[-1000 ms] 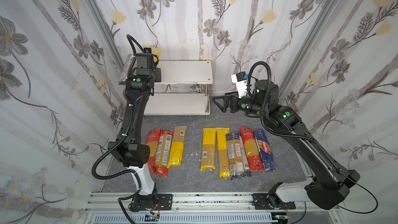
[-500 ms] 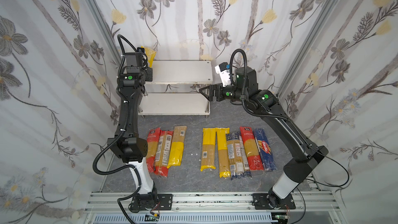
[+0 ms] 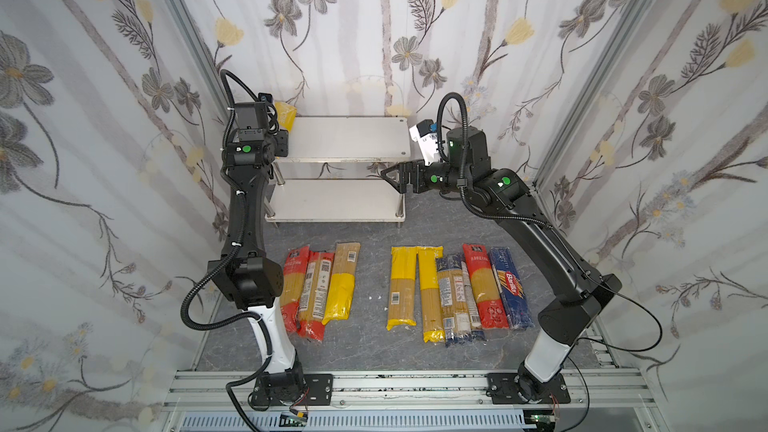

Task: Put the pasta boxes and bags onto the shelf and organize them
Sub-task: 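Lay the PASTATIME pack beside the clear pack and open the left gripper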

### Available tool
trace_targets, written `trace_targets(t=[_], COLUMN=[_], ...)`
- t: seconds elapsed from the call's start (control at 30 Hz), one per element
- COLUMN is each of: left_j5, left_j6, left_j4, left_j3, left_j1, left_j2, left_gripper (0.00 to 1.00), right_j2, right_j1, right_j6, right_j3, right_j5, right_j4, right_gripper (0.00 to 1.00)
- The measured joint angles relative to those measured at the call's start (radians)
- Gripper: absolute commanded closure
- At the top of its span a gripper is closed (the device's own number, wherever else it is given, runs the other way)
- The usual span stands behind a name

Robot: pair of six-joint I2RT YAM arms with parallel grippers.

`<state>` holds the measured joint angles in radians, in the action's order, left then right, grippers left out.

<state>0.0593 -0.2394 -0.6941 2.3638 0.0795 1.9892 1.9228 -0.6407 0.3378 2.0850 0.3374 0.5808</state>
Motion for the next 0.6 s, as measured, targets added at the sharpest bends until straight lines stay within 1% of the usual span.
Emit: trace_targets(t=[0.1,0.33,0.47,0.6], left_j5=[-0.010,-0.035,-0.060,-0.087], left_j6=[0.007,0.034,0.080,0.165], left_j4=[0.019,0.037,0.042,0.050], left_j3=[0.000,0.000,-0.008,-0.065], left_j1=[0.000,0.000,0.000,-0.005], left_j2=[-0.009,-0.056,-0.103,-0.182], left_gripper=[0.00,0.00,0.00,0.00], right_j2=[0.000,-0.035,-0.113,-0.214], right_j1=[0.000,-0.001,-0.006,-0.013], right_j6=[-0.003,-0.010,-0.017,-0.018], right_j3=[0.000,-0.015,-0.106,-0.240], right_j5=[-0.001,-0.024,-0.048,-0.068], right_j4=[0.008,0.039,0.037,0.024], right_gripper=[0.00,0.00,0.00,0.00])
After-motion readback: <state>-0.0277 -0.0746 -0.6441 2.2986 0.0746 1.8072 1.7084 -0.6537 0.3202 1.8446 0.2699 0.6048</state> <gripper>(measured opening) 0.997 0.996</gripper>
